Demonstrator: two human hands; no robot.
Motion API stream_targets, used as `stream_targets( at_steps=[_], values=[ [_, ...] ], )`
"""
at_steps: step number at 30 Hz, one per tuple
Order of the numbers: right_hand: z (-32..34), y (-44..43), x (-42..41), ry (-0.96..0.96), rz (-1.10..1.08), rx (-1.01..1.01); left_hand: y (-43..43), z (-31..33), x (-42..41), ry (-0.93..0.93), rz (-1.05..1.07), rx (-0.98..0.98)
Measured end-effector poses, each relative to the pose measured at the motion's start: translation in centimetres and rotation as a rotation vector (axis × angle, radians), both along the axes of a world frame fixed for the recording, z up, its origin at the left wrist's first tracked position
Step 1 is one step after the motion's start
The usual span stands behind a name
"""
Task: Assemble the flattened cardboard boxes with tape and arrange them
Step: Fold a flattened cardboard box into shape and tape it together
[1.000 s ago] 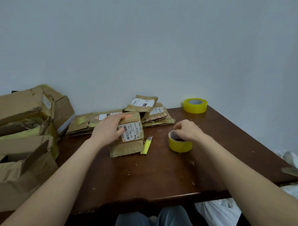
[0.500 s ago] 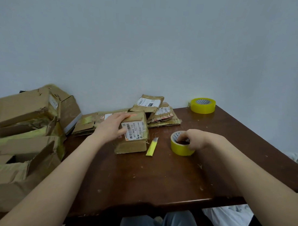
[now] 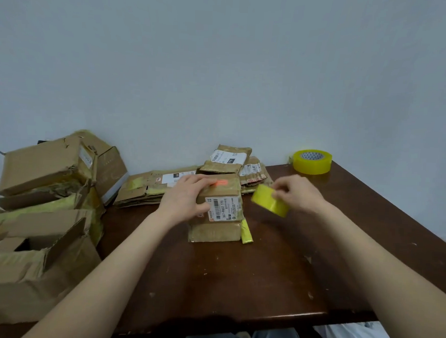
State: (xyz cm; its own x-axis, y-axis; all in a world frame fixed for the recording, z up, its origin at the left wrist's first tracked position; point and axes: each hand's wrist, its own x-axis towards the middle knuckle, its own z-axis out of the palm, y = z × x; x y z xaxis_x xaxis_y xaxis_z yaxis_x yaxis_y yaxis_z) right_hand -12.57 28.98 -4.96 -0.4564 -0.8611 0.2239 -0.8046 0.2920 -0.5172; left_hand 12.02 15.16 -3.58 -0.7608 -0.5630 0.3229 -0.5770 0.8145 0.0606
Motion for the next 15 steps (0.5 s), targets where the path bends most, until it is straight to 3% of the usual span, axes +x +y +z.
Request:
stream_targets(
  at_steps=[3,6,9,13,15],
  values=[
    [3.6,-0.5,0.8,-0.251,0.049,-0.358,-0.2,0.4,0.4,0.027,-0.005,0.058],
    [7.4,-1.8,3.2,-0.394,0.16,-0.485,-0.7,0.2,0.9,0.076,-0.027,0.11],
    [9.4,-4.3,5.4,-0.413,0.233,-0.453,-1.3,-0.7,1.4,0.139,-0.037,0.135],
    [9.6,-7.2,7.5,-0.261,0.277,-0.301,-1.2,-0.9,1.7,0.217,-0.058,0.25],
    [9.3,-8.0,7.9,-0.221,0.287,-0.262,-1.2,-0.5,2.0,0.27,-0.03,0.391]
  ],
)
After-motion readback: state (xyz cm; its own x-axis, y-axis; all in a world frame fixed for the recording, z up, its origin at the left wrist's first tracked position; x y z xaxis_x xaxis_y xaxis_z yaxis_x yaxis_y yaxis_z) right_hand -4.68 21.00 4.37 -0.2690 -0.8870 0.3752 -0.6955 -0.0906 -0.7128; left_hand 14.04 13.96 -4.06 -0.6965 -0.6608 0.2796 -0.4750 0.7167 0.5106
